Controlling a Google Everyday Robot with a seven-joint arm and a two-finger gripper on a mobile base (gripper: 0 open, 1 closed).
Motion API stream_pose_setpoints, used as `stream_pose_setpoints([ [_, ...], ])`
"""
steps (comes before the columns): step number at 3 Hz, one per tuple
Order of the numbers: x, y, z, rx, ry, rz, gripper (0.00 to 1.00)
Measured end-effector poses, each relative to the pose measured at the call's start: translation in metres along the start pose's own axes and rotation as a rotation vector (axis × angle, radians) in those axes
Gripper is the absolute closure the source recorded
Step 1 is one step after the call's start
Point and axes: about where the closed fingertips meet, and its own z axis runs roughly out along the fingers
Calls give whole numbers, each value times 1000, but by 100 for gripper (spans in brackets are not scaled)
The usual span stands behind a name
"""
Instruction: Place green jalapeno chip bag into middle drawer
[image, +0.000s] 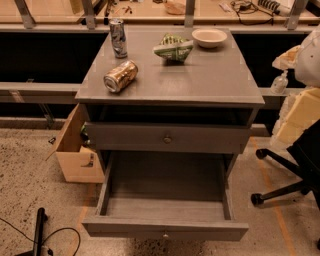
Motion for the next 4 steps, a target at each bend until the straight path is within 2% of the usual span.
stream_pose_setpoints([
  [1, -5, -41, 14, 45, -175, 52, 0],
  [2, -19, -102, 44, 91, -352, 121, 0],
  [3, -35, -155, 90, 110, -480, 254, 0],
  [4, -50, -210, 127, 107, -557, 435, 0],
])
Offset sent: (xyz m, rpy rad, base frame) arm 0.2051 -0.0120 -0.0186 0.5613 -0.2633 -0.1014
